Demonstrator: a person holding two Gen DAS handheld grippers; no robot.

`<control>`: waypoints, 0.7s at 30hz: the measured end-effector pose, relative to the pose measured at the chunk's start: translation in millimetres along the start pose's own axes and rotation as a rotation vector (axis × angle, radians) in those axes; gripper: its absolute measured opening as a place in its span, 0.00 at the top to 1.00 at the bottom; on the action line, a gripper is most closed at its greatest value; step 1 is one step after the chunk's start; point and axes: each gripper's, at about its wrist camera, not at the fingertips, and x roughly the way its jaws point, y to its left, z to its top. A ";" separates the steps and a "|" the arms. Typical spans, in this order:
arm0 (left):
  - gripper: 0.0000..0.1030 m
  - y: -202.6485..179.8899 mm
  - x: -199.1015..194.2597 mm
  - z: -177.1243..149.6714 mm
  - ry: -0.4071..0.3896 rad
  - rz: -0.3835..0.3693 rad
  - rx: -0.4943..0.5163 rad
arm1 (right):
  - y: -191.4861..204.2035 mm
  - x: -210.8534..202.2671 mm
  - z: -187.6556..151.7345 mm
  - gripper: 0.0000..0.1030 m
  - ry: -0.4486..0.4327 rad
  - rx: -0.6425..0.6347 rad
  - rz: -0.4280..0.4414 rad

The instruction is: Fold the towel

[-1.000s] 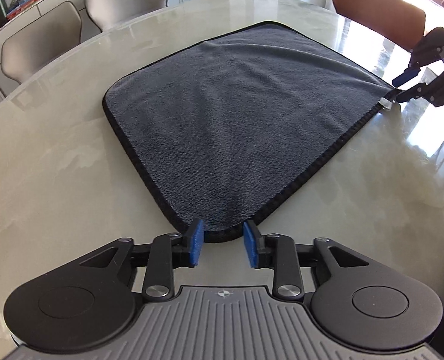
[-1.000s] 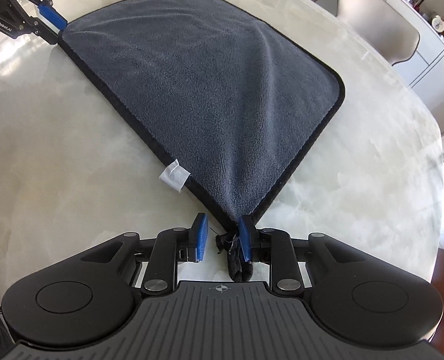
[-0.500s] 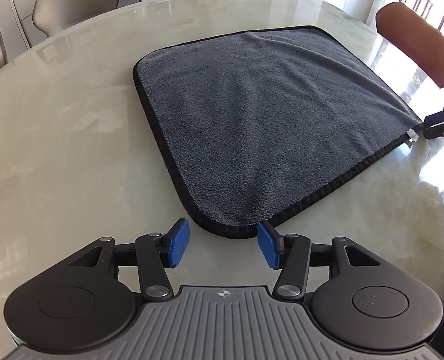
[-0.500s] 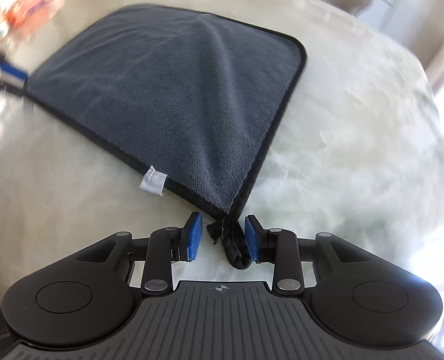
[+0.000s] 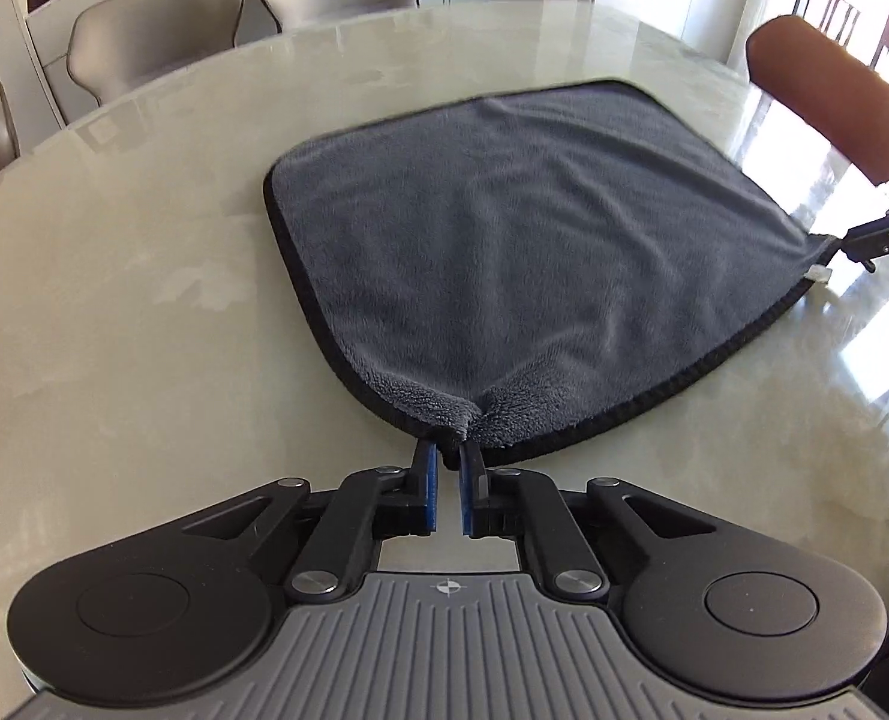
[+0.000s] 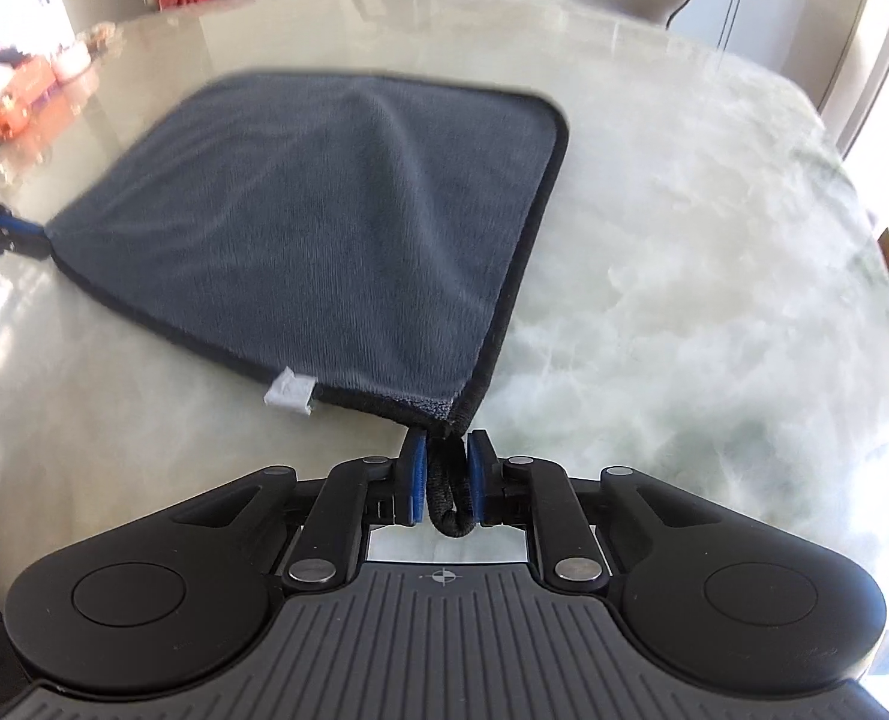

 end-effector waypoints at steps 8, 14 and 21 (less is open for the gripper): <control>0.99 10.0 -15.4 19.9 -0.067 0.042 -0.013 | -9.5 -17.0 30.3 0.87 -0.111 -0.001 -0.021; 0.99 16.1 -16.5 28.0 -0.071 0.036 0.005 | -18.7 -16.0 49.5 0.87 -0.136 -0.008 -0.033; 0.84 2.9 -5.4 12.8 -0.020 -0.051 0.091 | -5.1 -4.3 38.5 0.86 -0.065 -0.090 -0.046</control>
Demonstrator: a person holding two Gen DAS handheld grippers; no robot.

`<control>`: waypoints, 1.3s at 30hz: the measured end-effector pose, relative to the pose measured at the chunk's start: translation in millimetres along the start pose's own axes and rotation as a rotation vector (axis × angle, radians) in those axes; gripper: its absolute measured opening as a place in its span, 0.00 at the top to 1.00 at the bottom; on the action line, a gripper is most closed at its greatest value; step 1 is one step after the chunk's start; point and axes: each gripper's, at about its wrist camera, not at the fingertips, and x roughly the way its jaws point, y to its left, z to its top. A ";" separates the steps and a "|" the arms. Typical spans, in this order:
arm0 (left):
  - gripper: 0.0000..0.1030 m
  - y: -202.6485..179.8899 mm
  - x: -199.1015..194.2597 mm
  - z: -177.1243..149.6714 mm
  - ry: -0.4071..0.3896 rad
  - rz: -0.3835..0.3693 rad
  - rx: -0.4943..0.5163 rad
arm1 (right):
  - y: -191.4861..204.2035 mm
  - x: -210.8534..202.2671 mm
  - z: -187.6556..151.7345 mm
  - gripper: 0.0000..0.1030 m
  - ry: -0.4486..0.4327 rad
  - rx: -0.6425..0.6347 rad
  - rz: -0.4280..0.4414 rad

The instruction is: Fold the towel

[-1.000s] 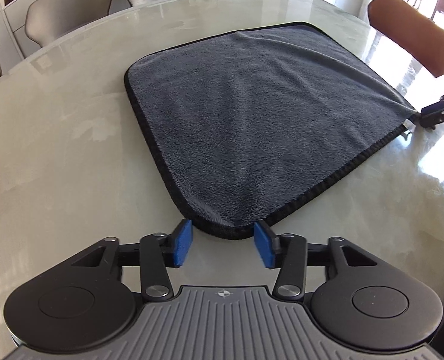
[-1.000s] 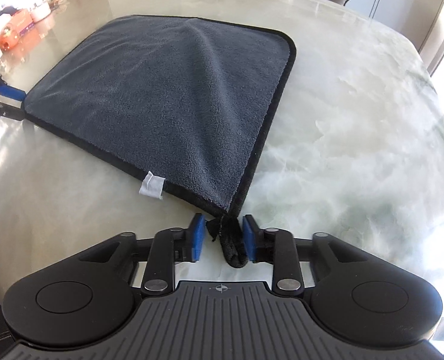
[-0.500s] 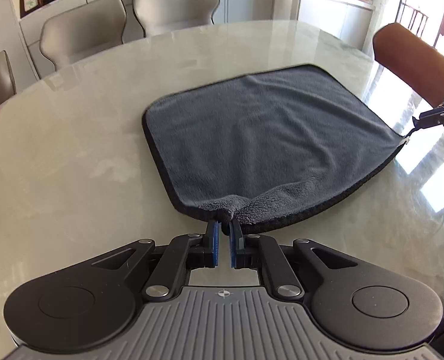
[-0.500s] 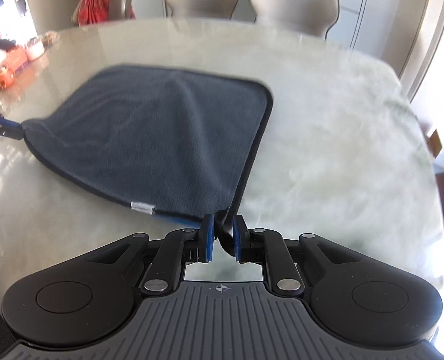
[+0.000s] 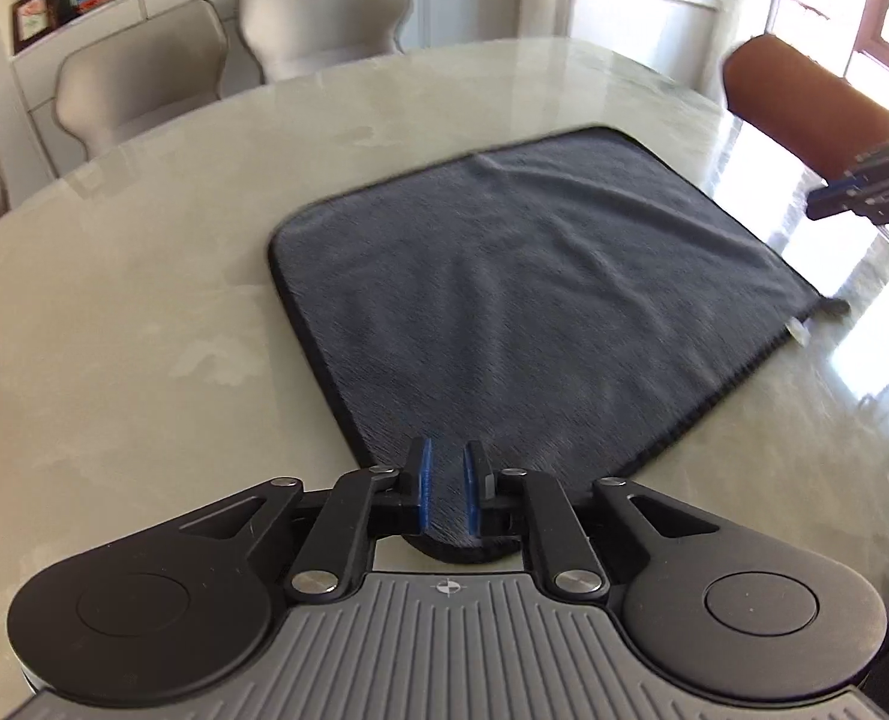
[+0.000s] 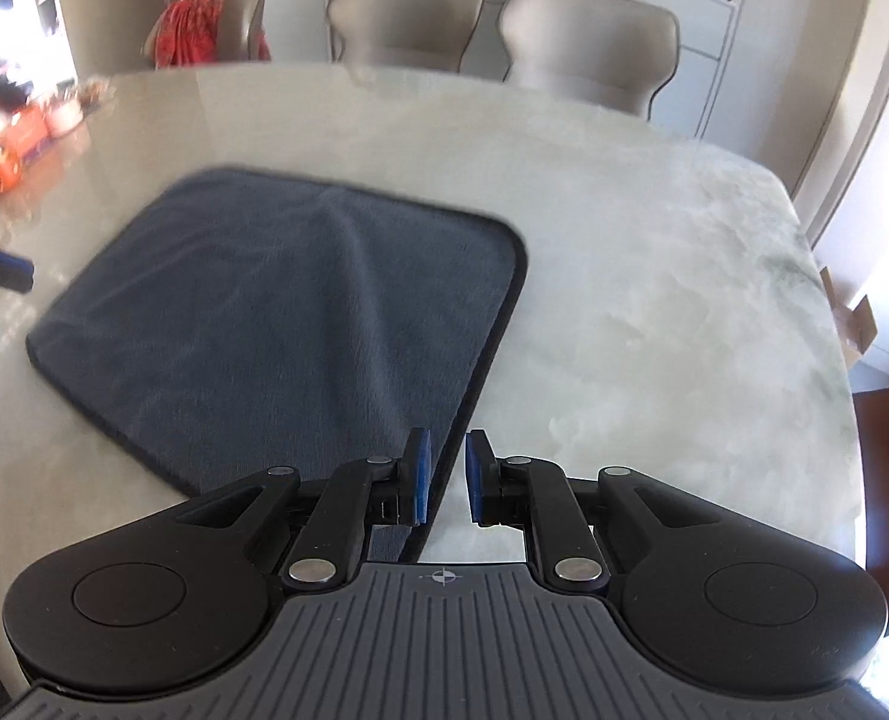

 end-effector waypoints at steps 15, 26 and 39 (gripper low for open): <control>0.67 -37.1 33.8 -10.0 0.064 -0.107 0.164 | 89.7 30.5 -23.0 0.69 0.109 -0.443 0.108; 0.65 -37.4 35.6 -6.4 0.053 -0.102 0.171 | 71.6 42.8 -8.4 0.91 0.119 -0.220 0.145; 0.55 -45.6 35.3 -0.4 0.028 -0.053 0.260 | 27.0 16.9 27.2 0.91 -0.038 0.034 0.197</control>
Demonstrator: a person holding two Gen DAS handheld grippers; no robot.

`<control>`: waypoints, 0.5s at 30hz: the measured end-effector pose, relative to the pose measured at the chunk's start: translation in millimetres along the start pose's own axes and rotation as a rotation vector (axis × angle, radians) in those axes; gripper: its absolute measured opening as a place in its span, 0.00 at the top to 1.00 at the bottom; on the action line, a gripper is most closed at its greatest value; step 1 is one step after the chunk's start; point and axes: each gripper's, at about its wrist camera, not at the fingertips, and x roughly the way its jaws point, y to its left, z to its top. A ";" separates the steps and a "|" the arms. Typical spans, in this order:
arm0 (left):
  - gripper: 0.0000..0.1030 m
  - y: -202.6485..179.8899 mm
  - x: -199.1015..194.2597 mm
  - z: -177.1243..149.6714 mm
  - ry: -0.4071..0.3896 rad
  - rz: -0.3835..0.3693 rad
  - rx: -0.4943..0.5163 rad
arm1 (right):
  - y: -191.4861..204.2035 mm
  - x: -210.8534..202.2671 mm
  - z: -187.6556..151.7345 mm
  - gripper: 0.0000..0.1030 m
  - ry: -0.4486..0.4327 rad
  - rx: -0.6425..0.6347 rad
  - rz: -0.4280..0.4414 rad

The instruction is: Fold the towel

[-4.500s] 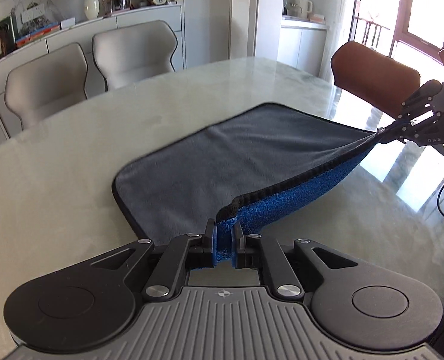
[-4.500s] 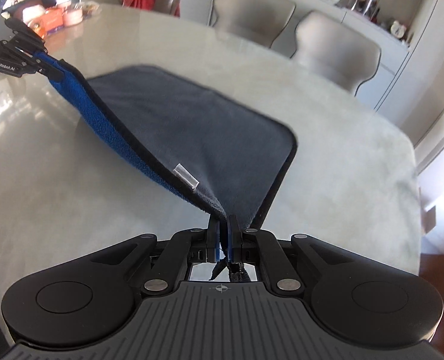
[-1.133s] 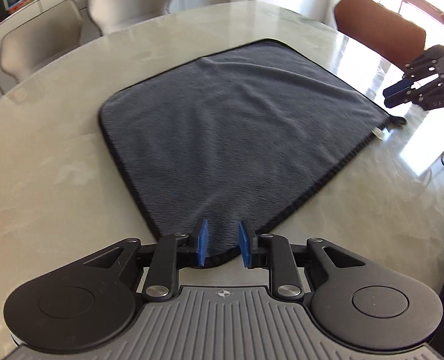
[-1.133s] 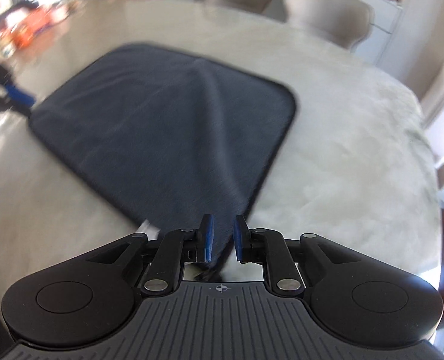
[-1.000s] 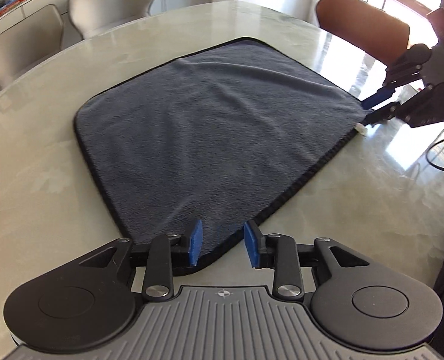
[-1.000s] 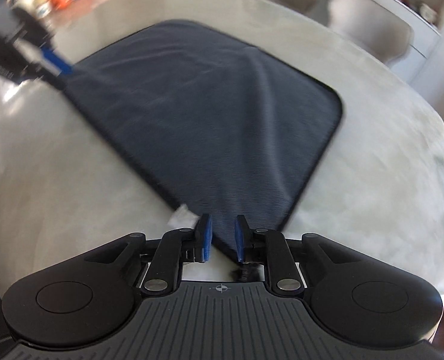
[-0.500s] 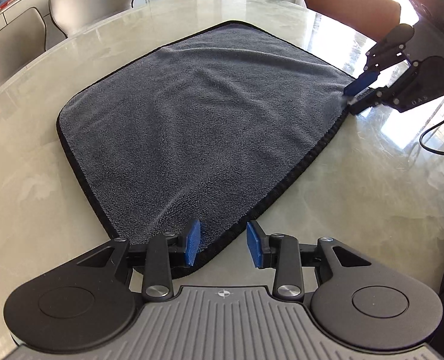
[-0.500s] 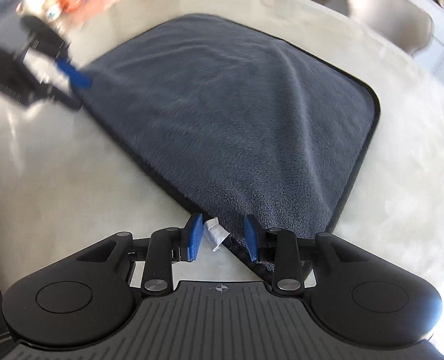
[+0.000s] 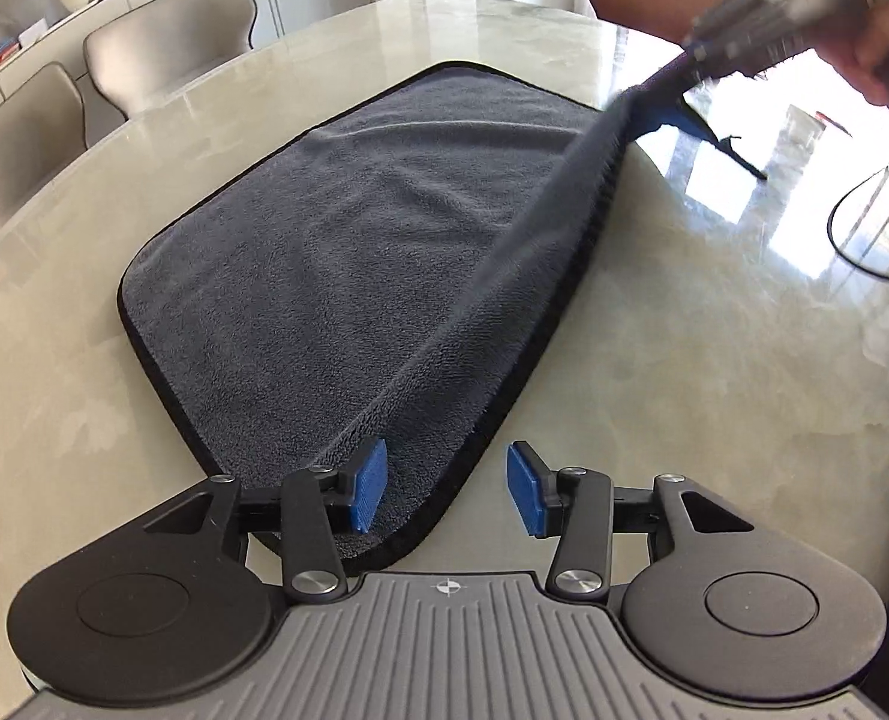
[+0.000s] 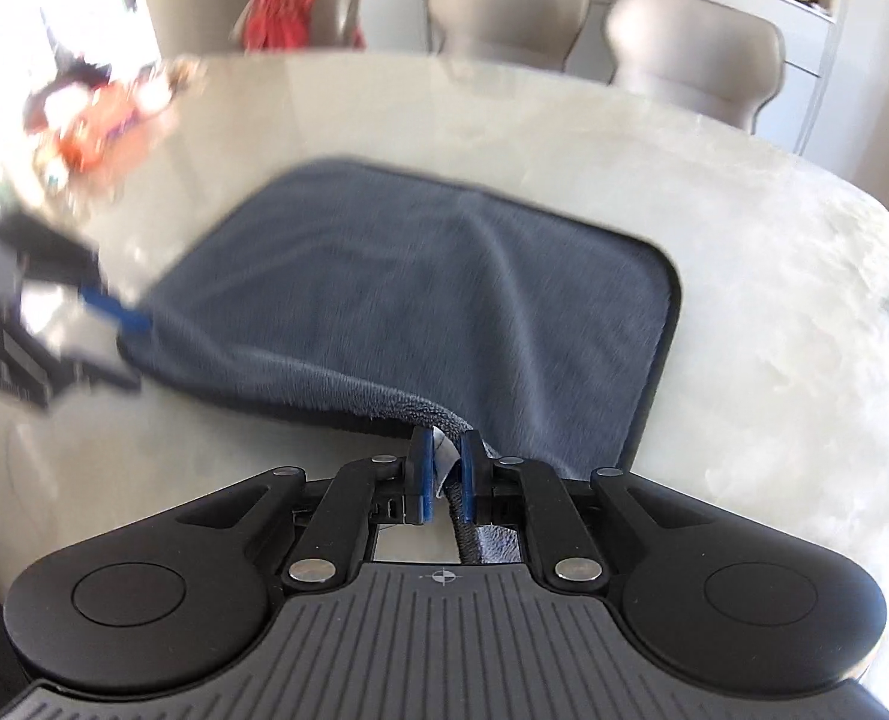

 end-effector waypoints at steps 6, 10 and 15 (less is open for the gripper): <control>0.55 -2.2 7.6 3.5 0.018 0.015 0.037 | -11.2 -1.2 7.9 0.91 -0.013 0.048 0.023; 0.75 6.8 9.6 6.2 0.029 -0.028 0.005 | -18.4 -4.8 9.6 0.90 -0.027 0.084 0.036; 0.94 10.4 9.8 10.6 0.050 0.006 0.024 | -20.1 -6.7 11.7 0.90 -0.034 0.091 0.038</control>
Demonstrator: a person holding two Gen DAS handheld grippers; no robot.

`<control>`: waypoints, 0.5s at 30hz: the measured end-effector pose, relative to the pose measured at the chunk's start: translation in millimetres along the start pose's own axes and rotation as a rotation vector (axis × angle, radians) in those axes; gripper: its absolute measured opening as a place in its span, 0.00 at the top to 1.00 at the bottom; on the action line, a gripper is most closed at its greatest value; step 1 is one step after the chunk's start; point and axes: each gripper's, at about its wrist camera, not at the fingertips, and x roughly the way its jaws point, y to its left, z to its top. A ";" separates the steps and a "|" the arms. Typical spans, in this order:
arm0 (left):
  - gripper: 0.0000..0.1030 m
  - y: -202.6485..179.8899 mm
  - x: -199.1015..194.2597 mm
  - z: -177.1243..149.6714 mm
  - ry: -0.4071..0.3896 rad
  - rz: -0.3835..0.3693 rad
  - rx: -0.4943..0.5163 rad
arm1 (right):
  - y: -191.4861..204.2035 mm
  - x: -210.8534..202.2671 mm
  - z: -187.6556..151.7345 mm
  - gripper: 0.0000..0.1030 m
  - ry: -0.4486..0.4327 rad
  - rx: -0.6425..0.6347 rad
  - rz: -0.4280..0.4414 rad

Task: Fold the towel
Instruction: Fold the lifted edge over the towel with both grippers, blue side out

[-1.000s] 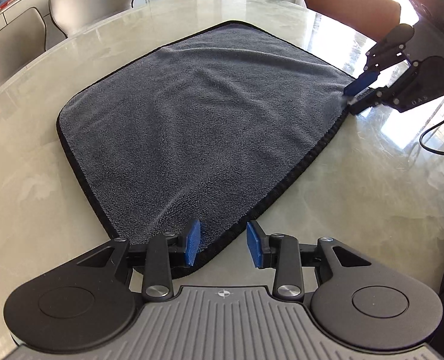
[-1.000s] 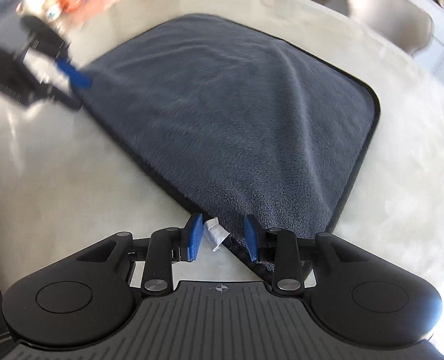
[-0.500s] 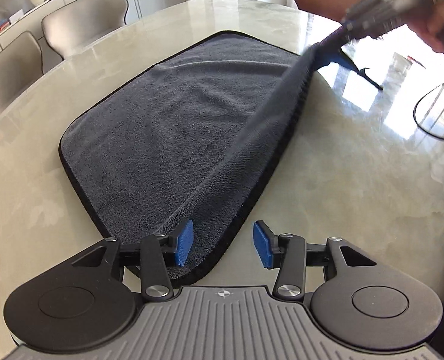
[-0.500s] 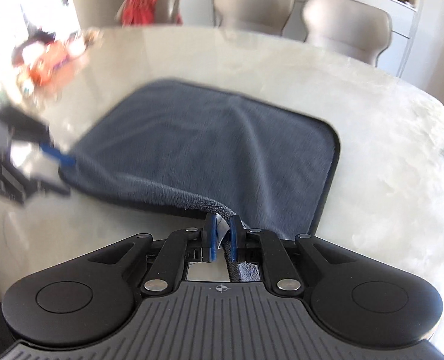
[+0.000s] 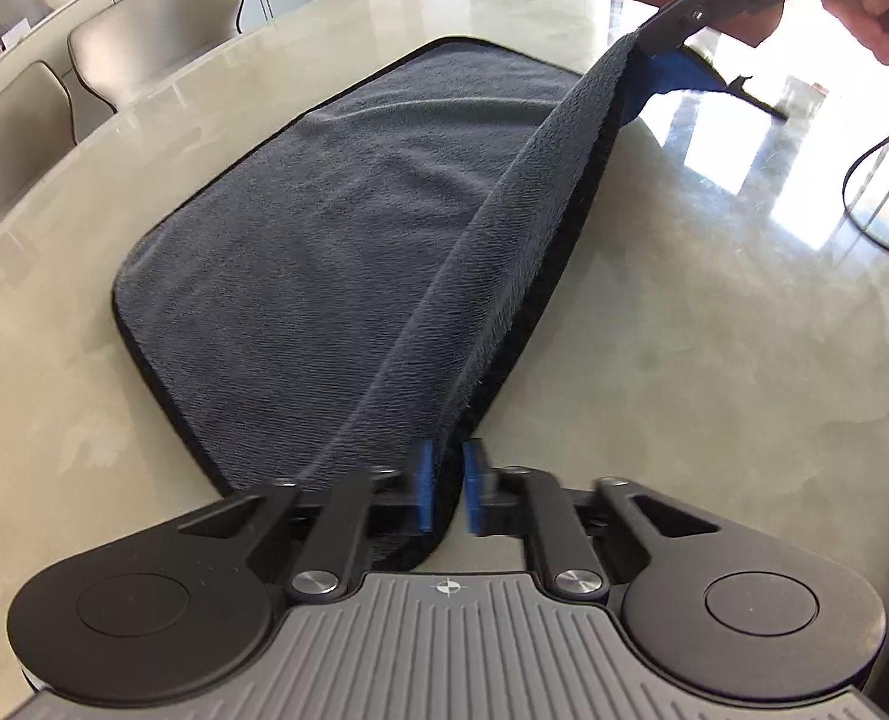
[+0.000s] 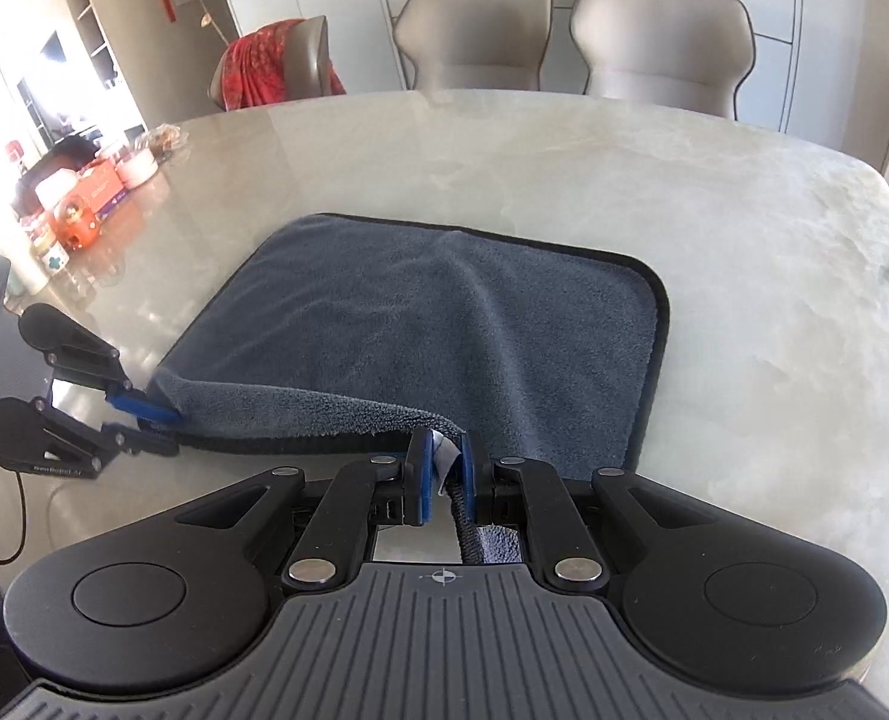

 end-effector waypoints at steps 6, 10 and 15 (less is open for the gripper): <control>0.94 16.0 -25.5 13.9 -0.057 0.014 -0.078 | 5.9 -4.1 2.3 0.90 0.000 -0.083 -0.046; 0.94 26.9 -37.8 29.8 -0.097 0.062 -0.071 | 16.1 -4.5 8.2 0.90 0.005 -0.211 -0.095; 0.94 42.4 -46.2 53.7 -0.116 0.119 -0.030 | 22.2 5.2 24.4 0.90 0.010 -0.340 -0.144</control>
